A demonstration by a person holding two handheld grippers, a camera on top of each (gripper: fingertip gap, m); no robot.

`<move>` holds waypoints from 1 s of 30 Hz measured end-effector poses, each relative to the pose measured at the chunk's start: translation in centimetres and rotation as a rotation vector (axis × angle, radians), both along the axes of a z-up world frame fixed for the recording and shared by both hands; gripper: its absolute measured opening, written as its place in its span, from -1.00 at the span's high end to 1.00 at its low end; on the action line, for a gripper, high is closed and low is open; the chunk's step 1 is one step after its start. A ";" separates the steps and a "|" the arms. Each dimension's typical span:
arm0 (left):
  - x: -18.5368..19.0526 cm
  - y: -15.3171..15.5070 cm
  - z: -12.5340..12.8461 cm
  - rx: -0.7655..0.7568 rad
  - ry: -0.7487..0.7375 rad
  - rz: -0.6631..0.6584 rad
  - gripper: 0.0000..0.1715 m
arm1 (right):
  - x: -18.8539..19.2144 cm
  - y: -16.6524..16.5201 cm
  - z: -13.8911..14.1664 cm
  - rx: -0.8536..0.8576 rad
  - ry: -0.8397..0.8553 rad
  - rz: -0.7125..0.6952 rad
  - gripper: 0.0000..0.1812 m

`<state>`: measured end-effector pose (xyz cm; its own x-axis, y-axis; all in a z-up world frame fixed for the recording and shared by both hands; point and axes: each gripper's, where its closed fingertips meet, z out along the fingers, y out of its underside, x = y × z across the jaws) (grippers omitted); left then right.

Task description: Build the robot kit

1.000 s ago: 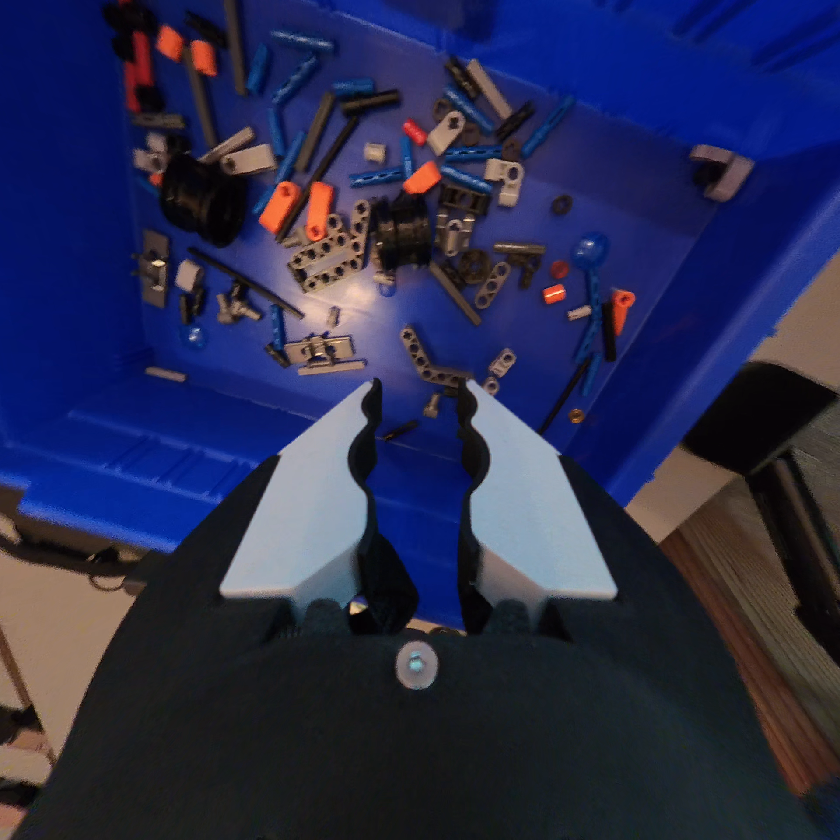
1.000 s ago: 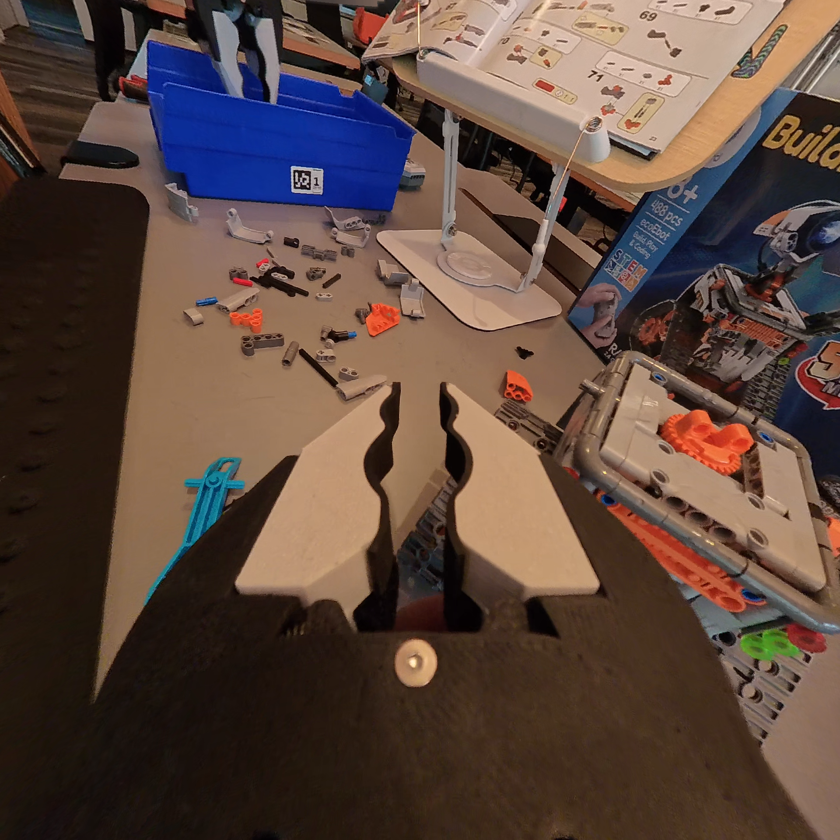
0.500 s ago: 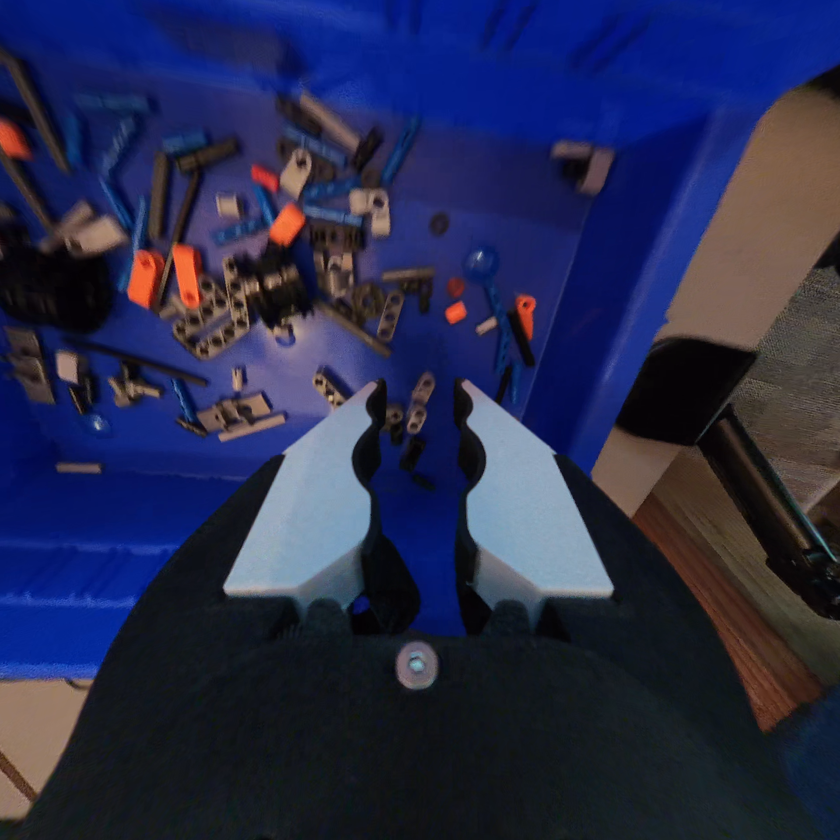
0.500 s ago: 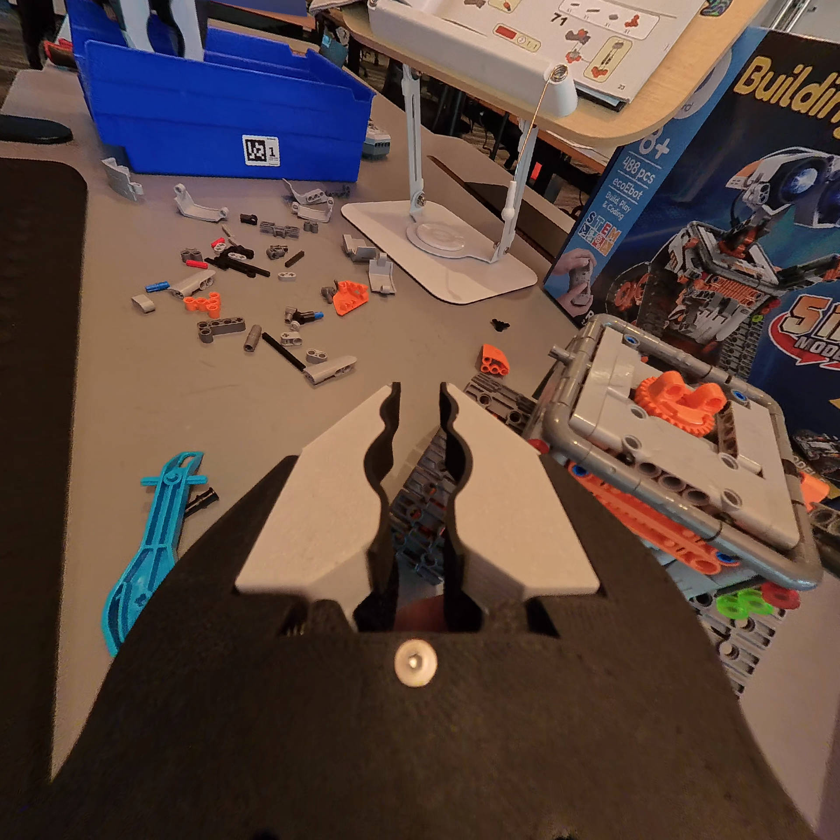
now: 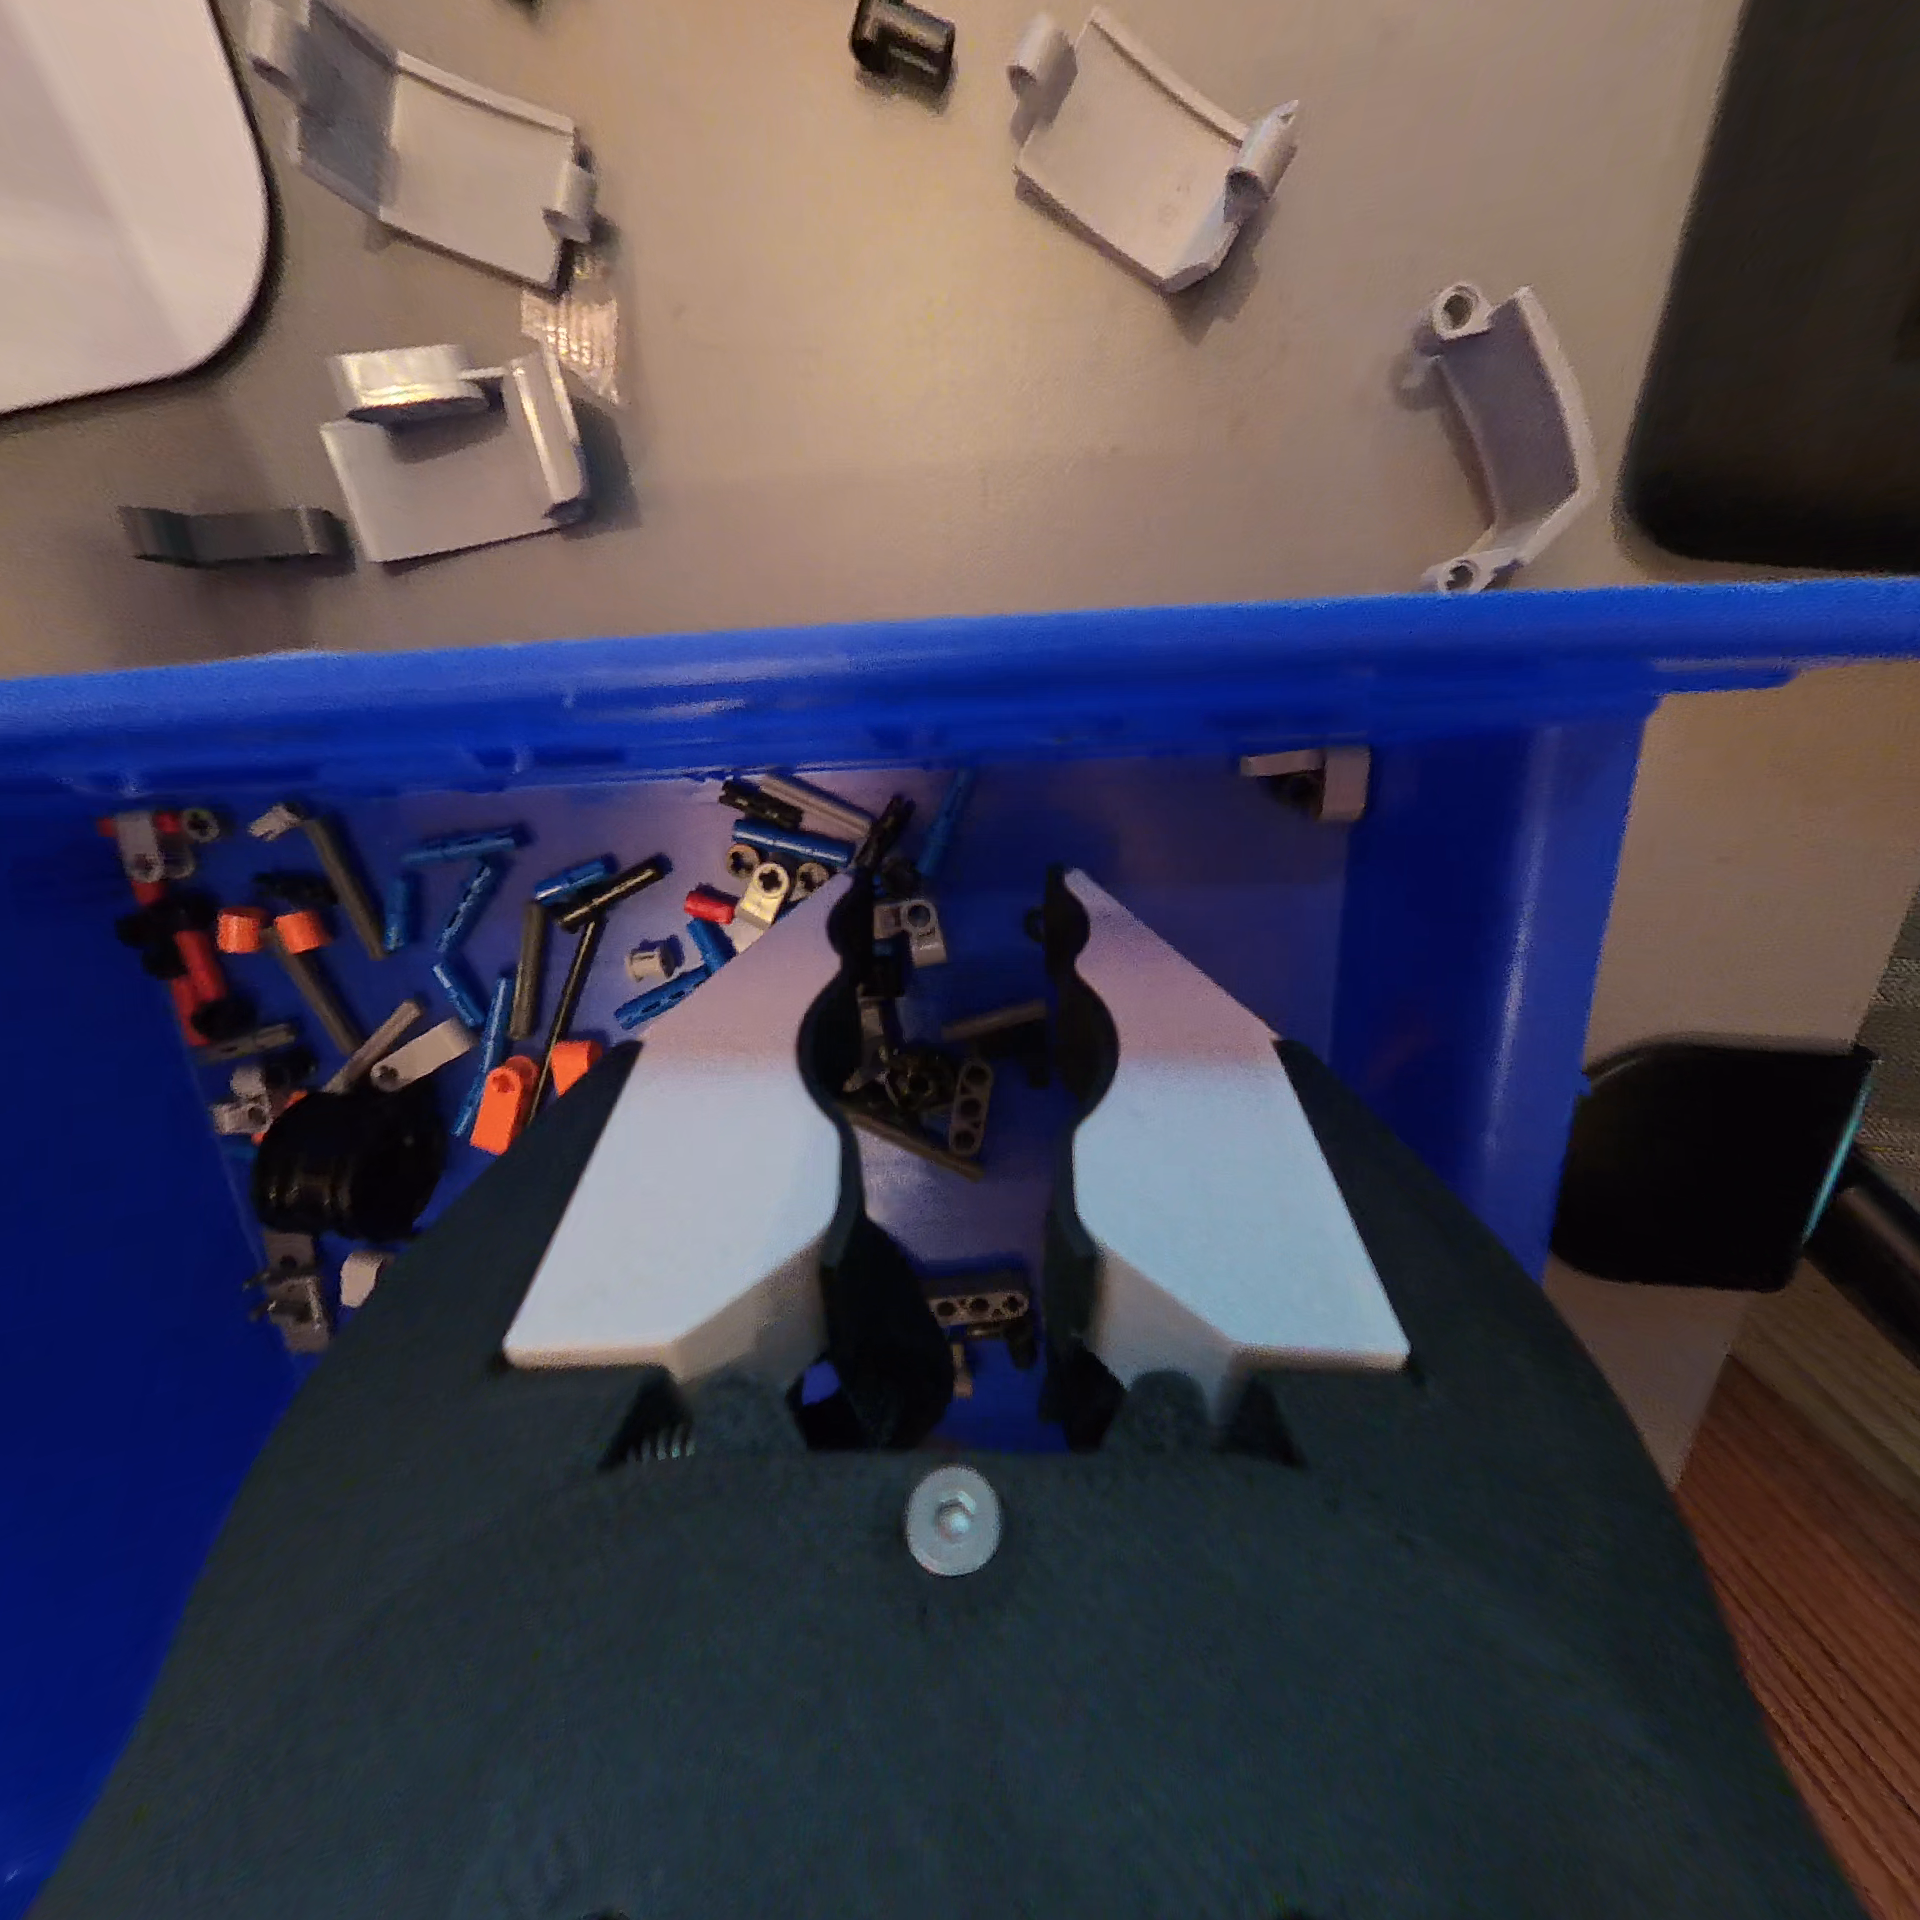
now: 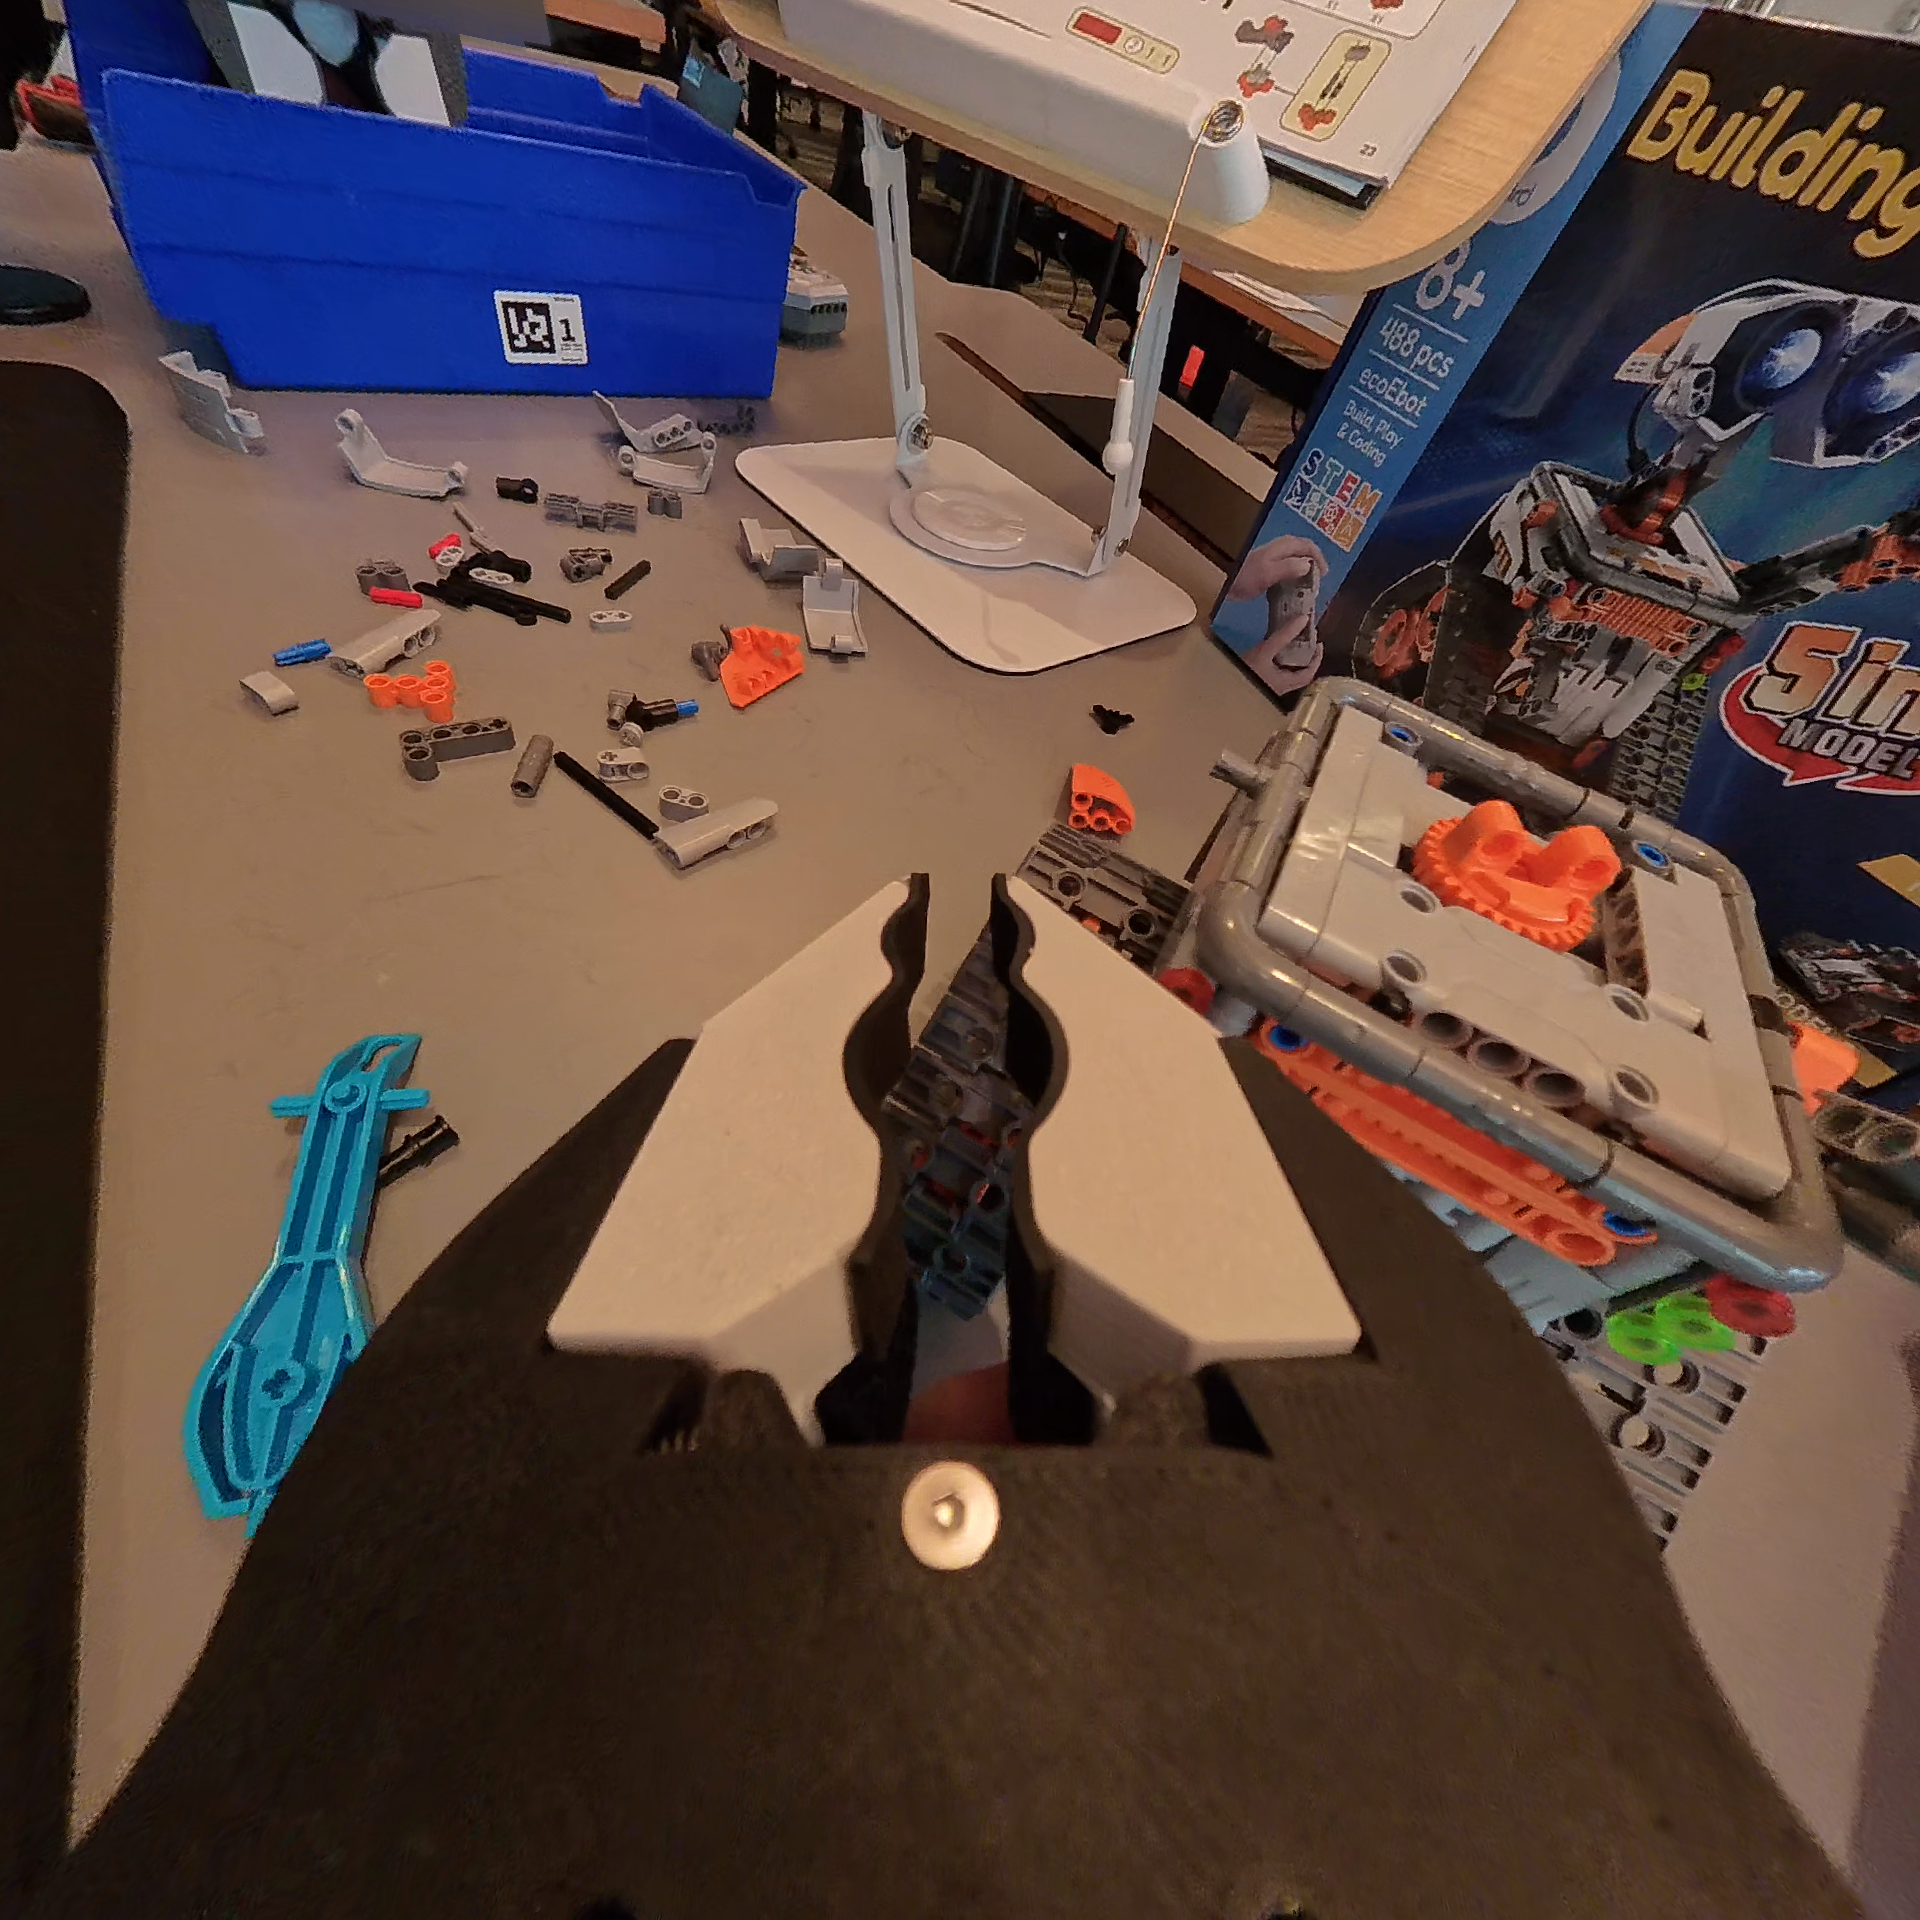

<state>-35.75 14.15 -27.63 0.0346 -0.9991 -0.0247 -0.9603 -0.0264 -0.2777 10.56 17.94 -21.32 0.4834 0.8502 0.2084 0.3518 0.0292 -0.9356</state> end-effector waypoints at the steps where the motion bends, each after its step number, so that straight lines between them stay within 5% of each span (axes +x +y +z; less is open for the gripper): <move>1: 0.0 0.0 -0.4 -0.005 0.005 -0.003 0.65 | 0.0 0.0 -0.1 -0.002 -0.004 0.000 0.89; 10: -3.4 -0.5 -1.3 -0.050 0.157 0.064 0.71 | 0.0 0.1 -0.5 -0.013 -0.017 -0.002 0.92; 21: -2.9 5.4 3.2 0.161 -0.044 0.181 0.73 | -0.2 0.1 -0.5 -0.016 -0.019 -0.002 0.91; 30: -3.4 5.5 0.5 0.113 0.056 0.173 0.72 | -0.5 0.2 -0.7 -0.018 -0.033 -0.004 0.91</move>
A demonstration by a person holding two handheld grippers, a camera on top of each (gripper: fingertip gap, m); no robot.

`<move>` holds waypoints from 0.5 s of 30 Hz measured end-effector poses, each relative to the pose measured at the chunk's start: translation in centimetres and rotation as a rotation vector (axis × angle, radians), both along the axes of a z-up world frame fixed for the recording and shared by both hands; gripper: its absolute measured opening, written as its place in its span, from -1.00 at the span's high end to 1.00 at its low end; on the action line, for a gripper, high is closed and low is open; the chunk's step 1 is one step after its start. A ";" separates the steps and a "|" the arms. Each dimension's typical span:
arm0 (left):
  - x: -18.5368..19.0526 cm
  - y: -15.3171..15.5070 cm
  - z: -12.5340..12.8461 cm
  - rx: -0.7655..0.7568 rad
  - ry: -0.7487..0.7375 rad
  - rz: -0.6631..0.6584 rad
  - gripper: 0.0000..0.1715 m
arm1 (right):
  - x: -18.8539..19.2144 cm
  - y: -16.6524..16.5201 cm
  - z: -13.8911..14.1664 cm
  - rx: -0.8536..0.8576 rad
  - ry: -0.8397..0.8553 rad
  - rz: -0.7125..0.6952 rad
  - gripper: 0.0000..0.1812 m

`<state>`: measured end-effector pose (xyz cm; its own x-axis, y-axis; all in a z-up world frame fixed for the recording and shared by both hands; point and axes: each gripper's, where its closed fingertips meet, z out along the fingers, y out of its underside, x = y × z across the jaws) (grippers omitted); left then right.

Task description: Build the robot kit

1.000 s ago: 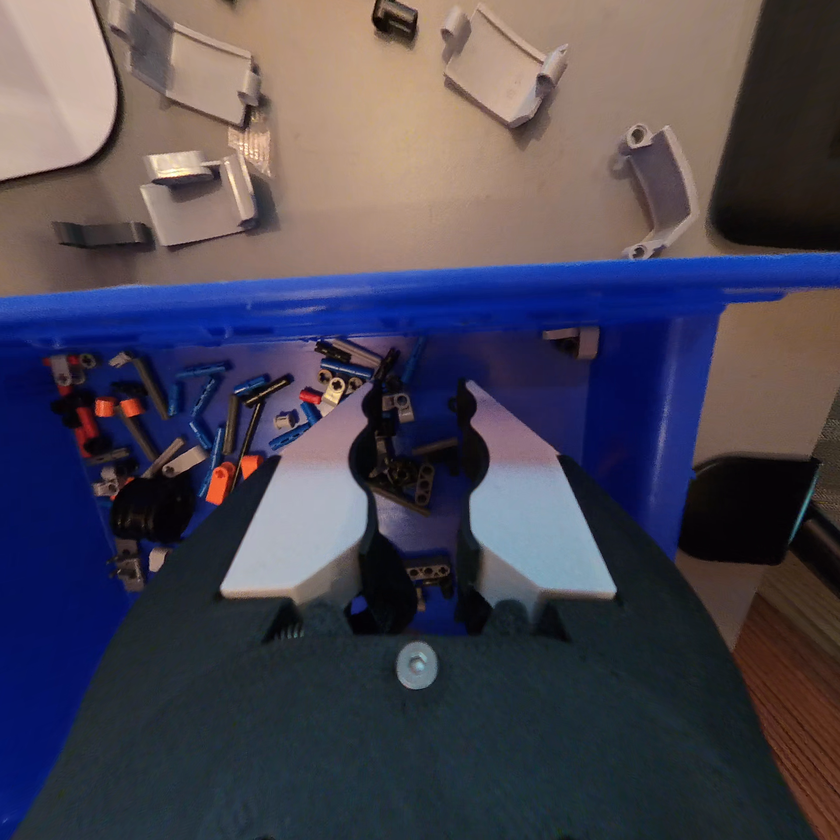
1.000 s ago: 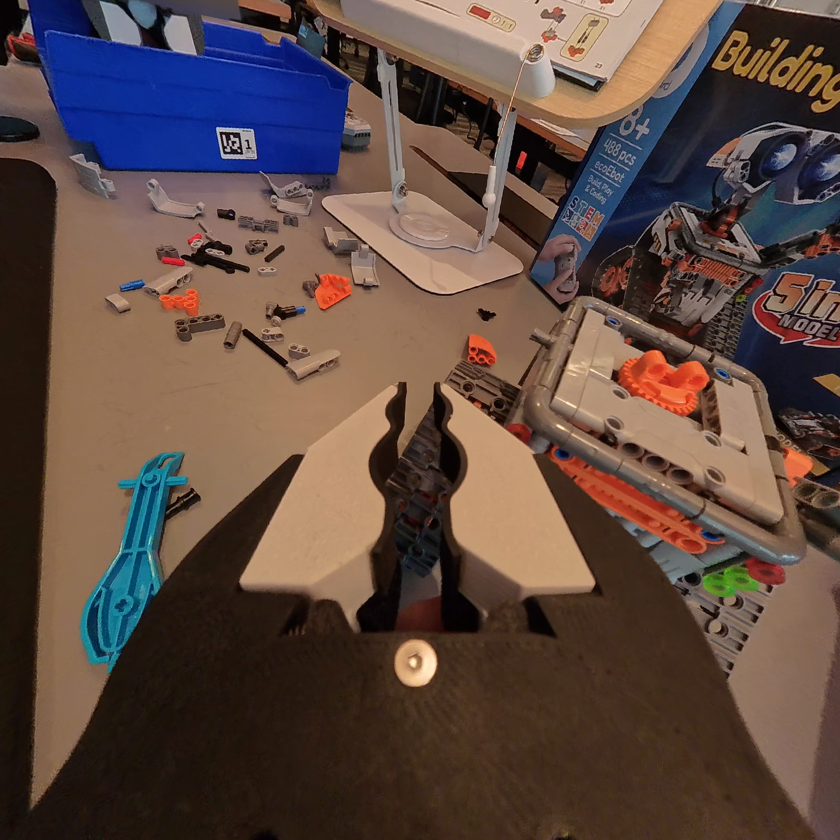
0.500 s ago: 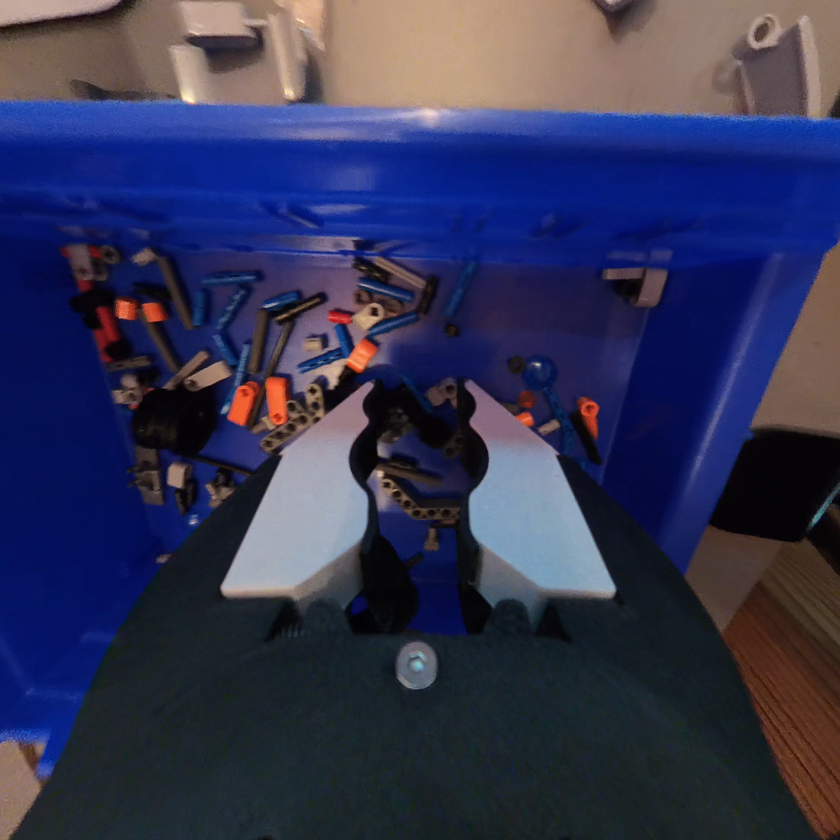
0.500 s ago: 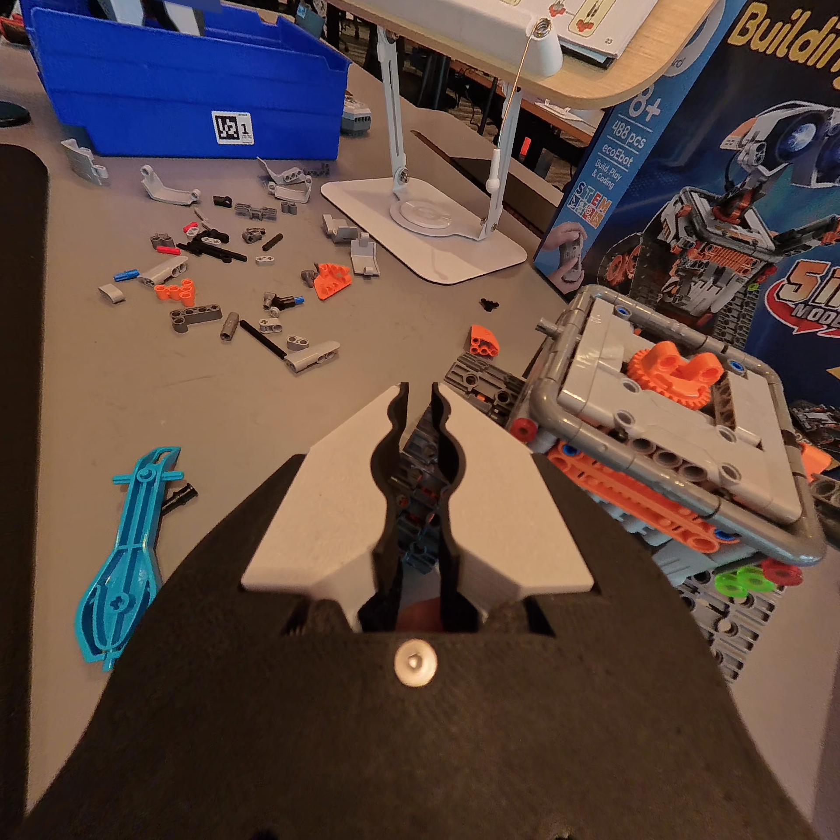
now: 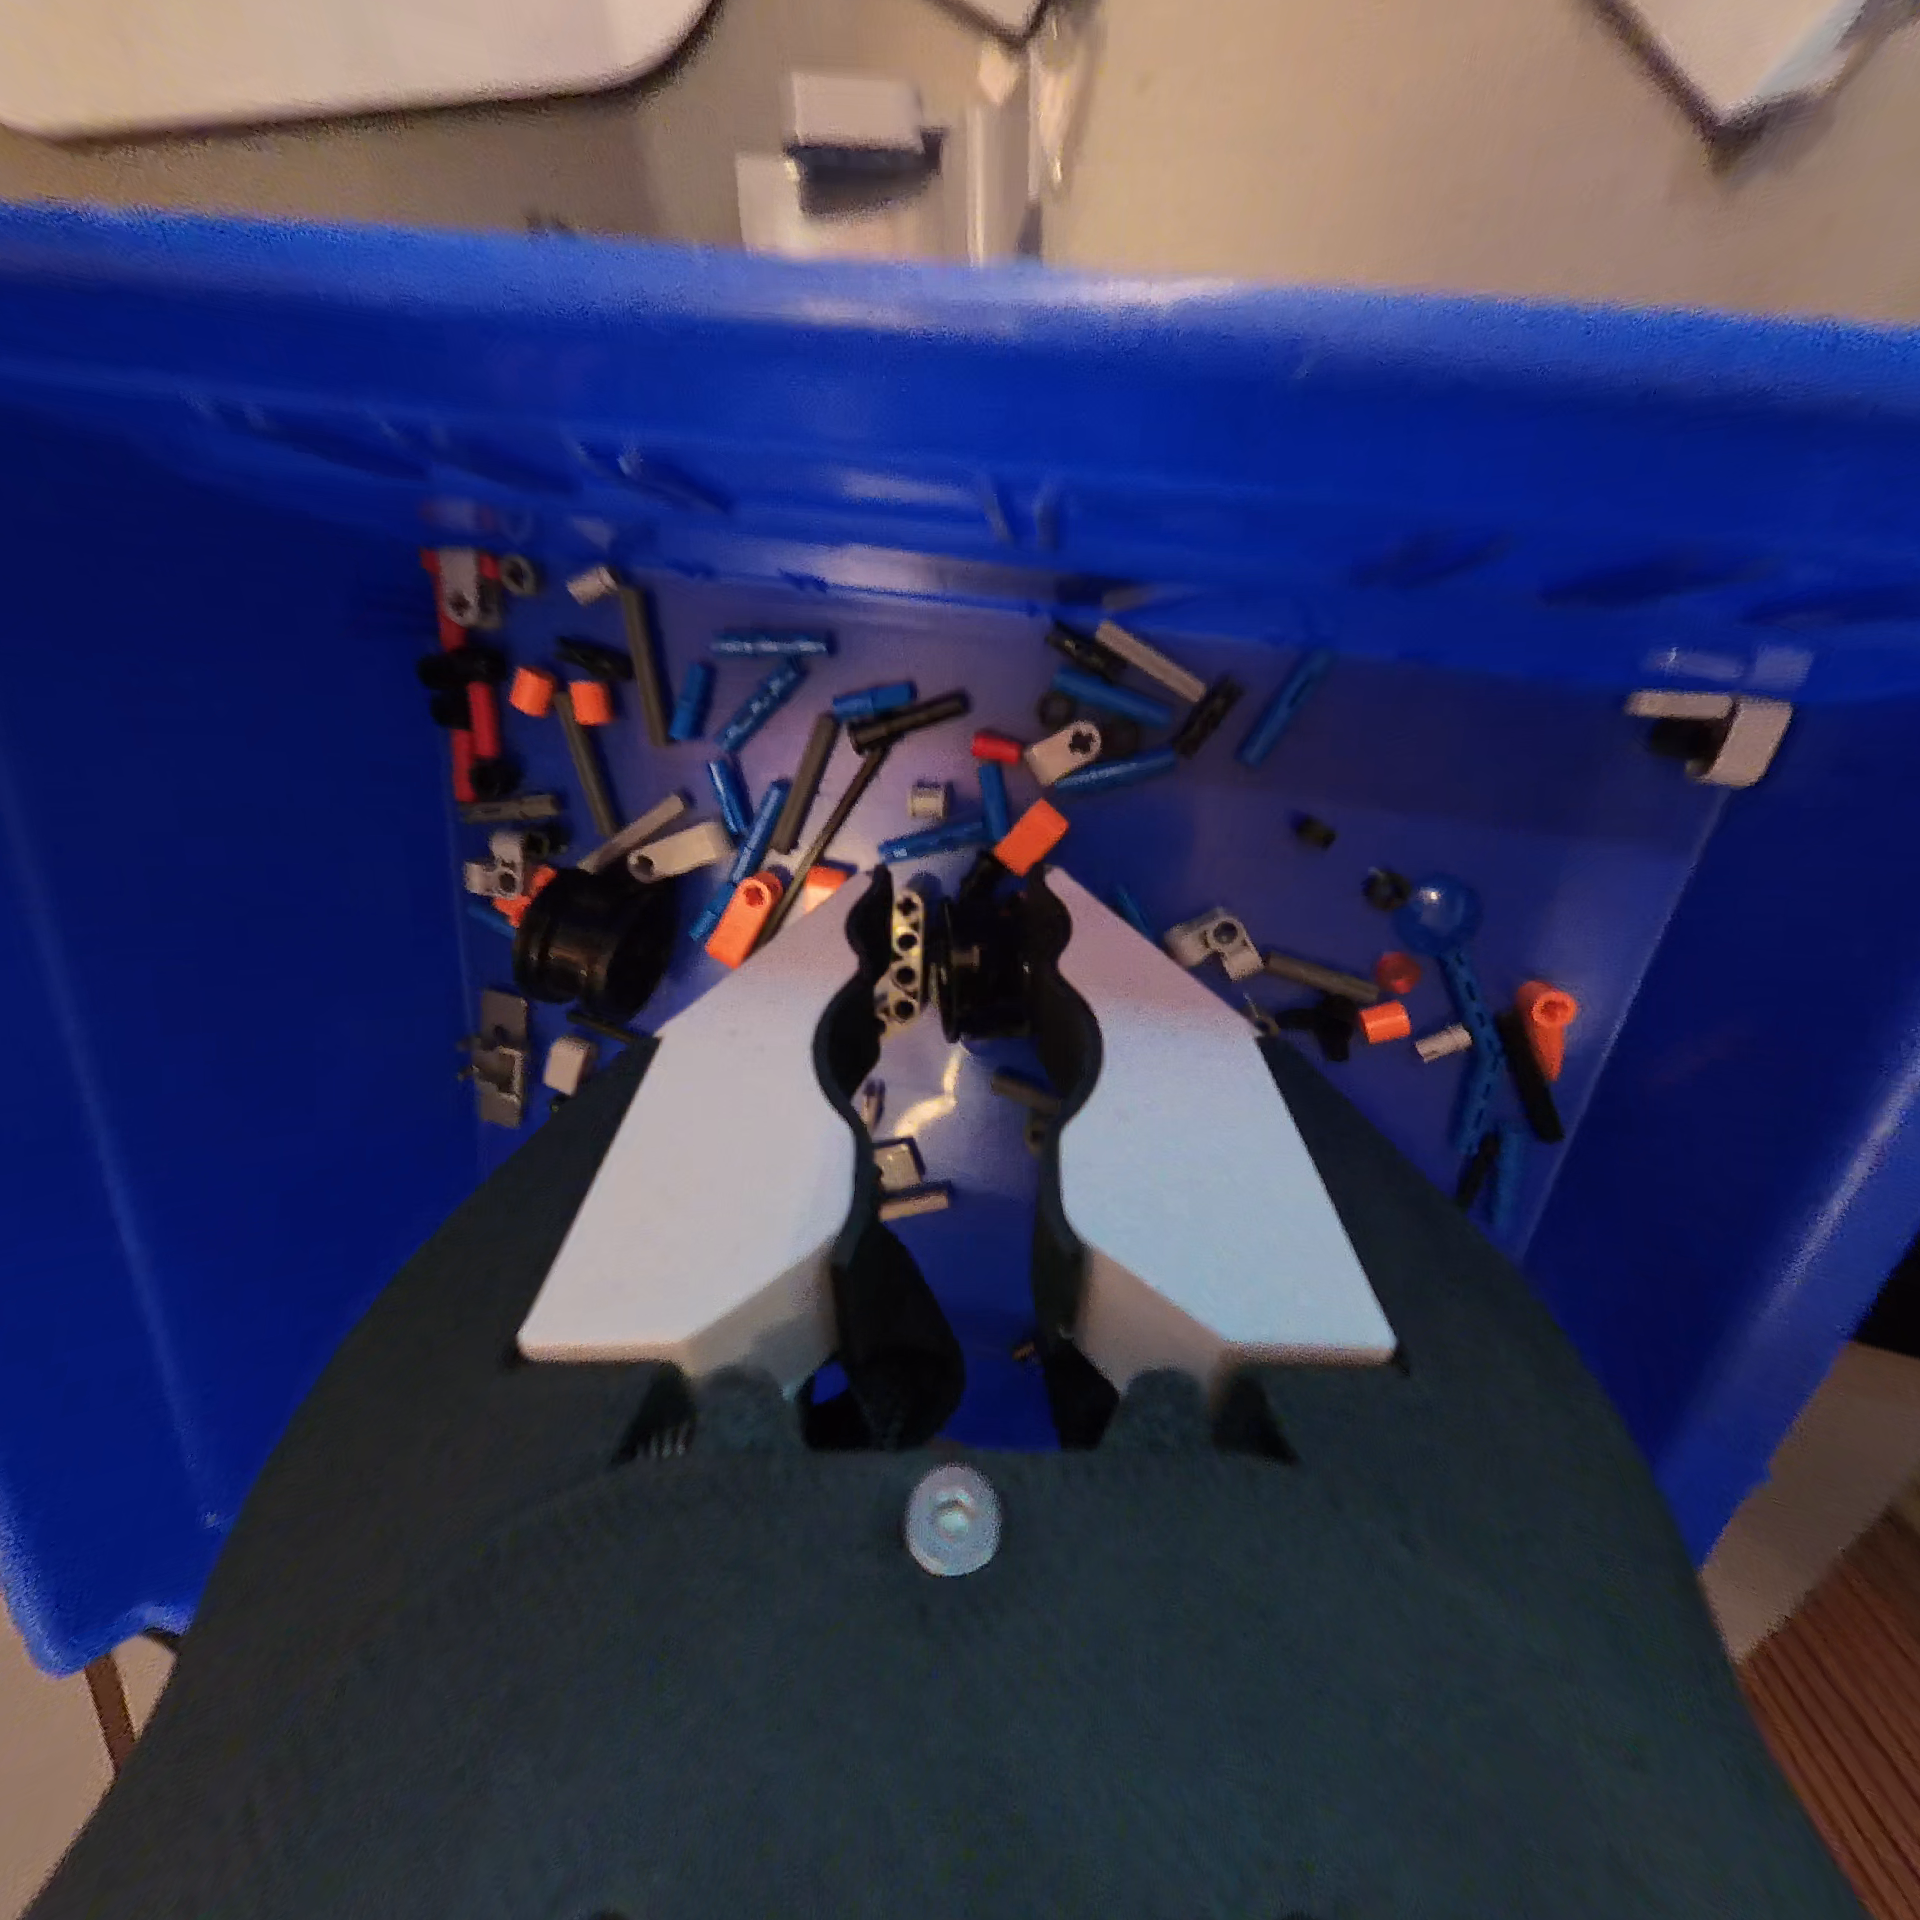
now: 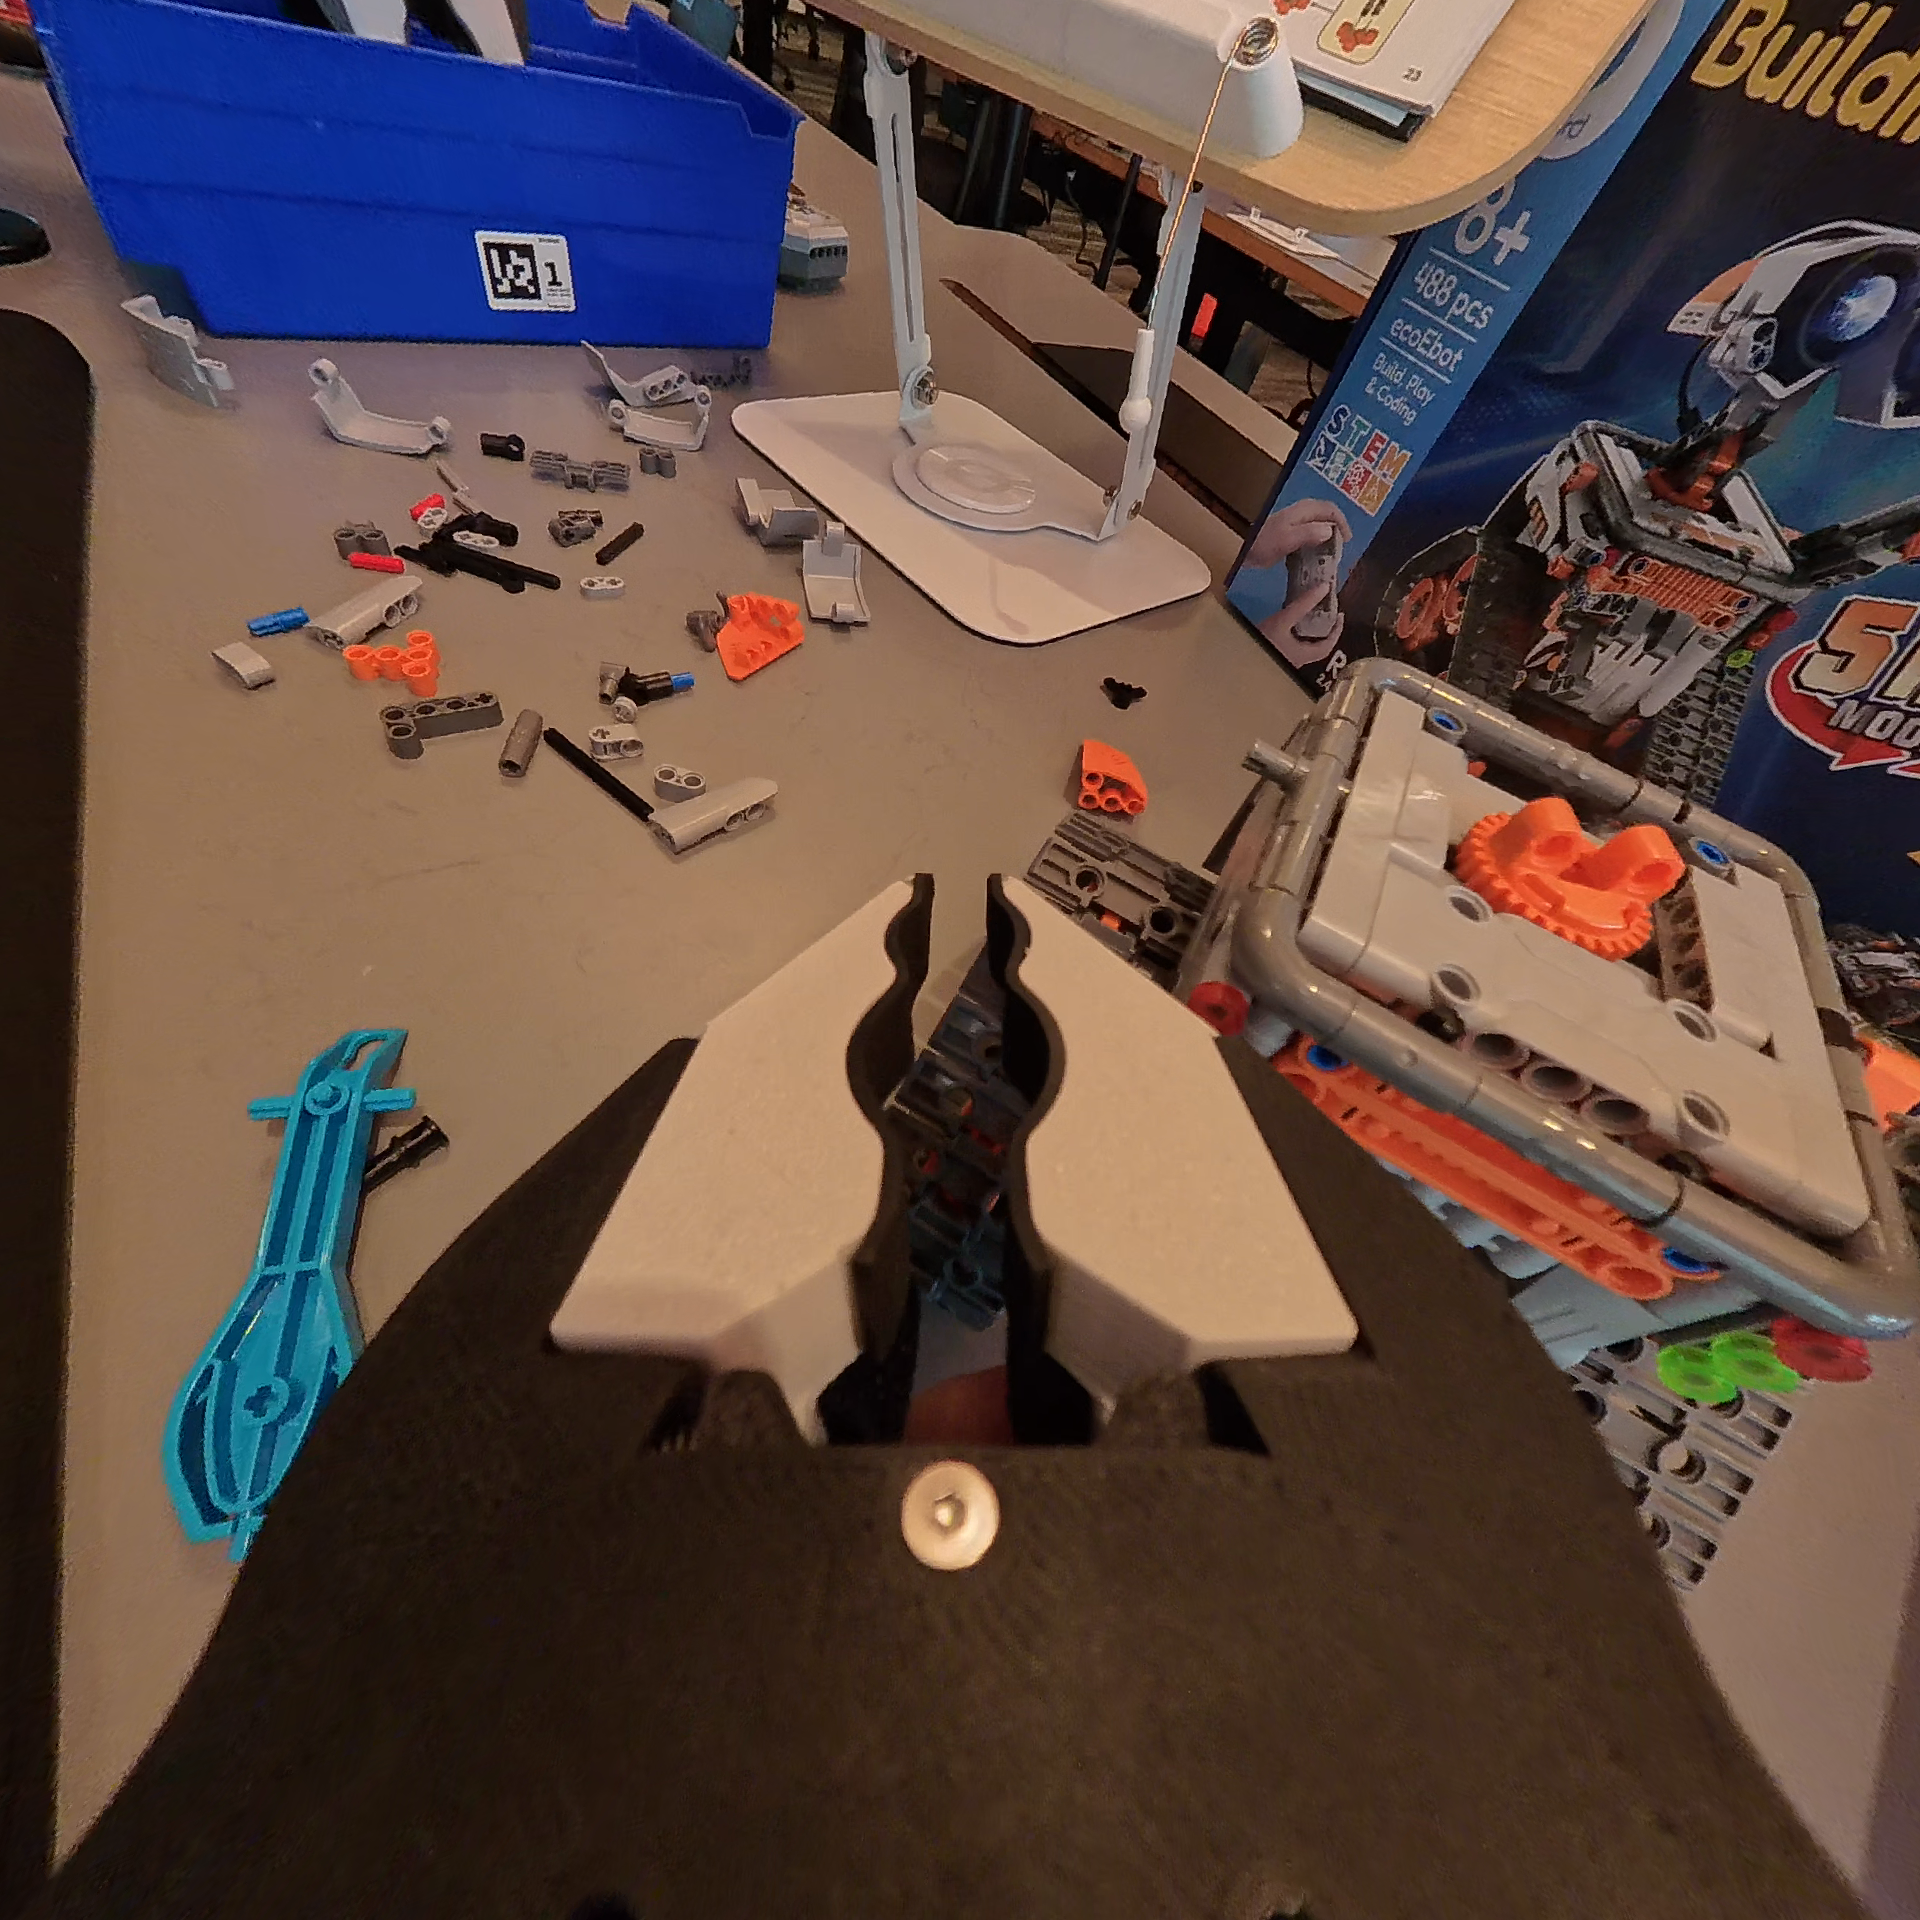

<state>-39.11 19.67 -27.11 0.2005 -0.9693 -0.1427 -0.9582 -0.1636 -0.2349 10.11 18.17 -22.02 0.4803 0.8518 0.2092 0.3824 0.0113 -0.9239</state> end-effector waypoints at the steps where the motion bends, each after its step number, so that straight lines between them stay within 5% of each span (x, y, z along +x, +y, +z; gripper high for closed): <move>1: -0.4 -0.3 -0.3 -0.024 0.017 0.010 0.73 | 0.0 0.0 0.0 0.000 0.000 0.000 0.91; 8: -2.7 -2.6 -0.5 -0.148 0.072 0.041 0.81 | -0.1 0.0 -0.1 -0.003 -0.001 0.004 0.91; 15: -0.2 5.1 3.0 0.145 -0.117 0.156 0.75 | -0.1 0.0 0.0 0.000 -0.002 0.004 0.91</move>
<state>-39.35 24.77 -24.14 0.3697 -0.8963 -0.2449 -0.8886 -0.2642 -0.3749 10.04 18.16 -22.06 0.4763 0.8538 0.2102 0.3844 0.0128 -0.9231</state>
